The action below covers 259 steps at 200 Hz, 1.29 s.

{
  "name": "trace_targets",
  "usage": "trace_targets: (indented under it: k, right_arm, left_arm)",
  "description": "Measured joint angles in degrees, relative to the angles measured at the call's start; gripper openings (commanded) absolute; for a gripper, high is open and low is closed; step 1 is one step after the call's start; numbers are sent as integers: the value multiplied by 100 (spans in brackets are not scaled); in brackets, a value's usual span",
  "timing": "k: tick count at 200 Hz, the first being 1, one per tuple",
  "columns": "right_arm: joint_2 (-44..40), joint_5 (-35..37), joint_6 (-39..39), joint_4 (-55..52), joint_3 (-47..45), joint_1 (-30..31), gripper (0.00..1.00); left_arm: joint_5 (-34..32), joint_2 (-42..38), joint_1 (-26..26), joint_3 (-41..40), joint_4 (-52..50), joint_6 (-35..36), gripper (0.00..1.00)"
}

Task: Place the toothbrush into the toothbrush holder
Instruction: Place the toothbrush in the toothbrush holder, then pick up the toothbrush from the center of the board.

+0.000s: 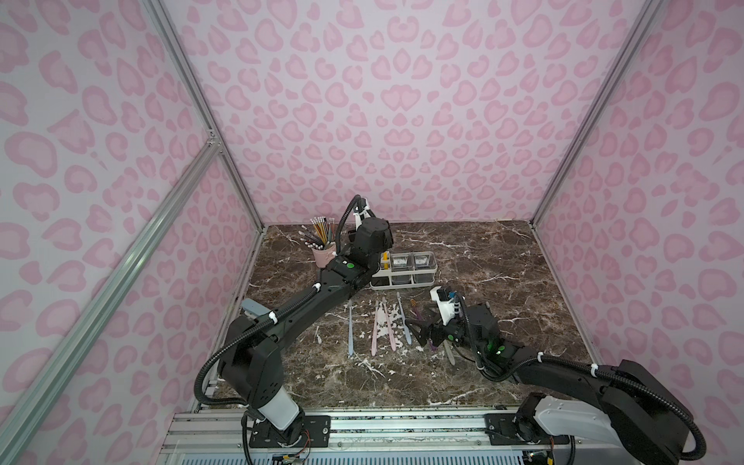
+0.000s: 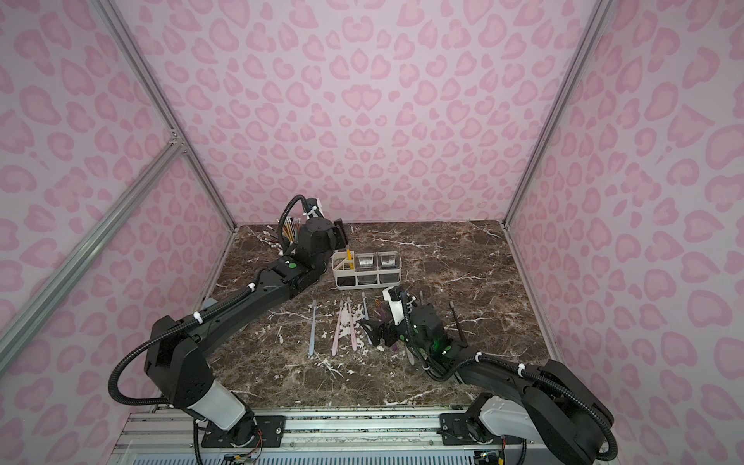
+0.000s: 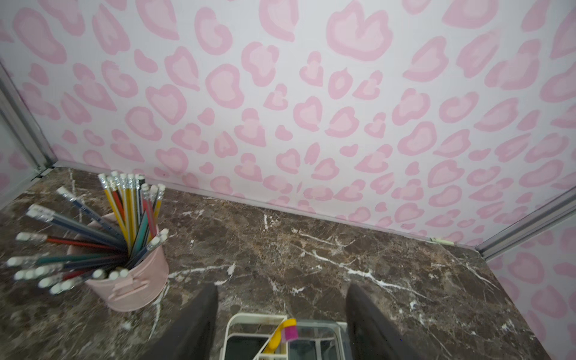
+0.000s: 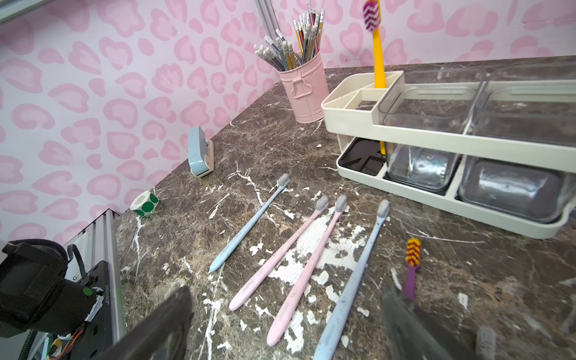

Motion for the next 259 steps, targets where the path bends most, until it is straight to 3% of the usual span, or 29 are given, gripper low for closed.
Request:
trace_targets:
  k: [65, 117, 162, 212, 259]
  right_arm:
    - [-267, 319, 2, -48, -9, -13, 96]
    - [-404, 485, 7, -109, -87, -63, 96]
    - [-420, 487, 9, -116, -87, -79, 96]
    - [-393, 483, 9, -125, -87, -79, 96]
    - [-361, 481, 9, -129, -87, -79, 96]
  left_arm:
    - [595, -715, 87, -1322, -1353, -697, 63]
    - [1399, -481, 503, -1596, -1355, -732, 49]
    - [1904, -337, 595, -1939, -1108, -695, 48]
    - [2046, -487, 638, -2347, -1012, -717, 42]
    - [2087, -109, 745, -2312, -962, -632, 37]
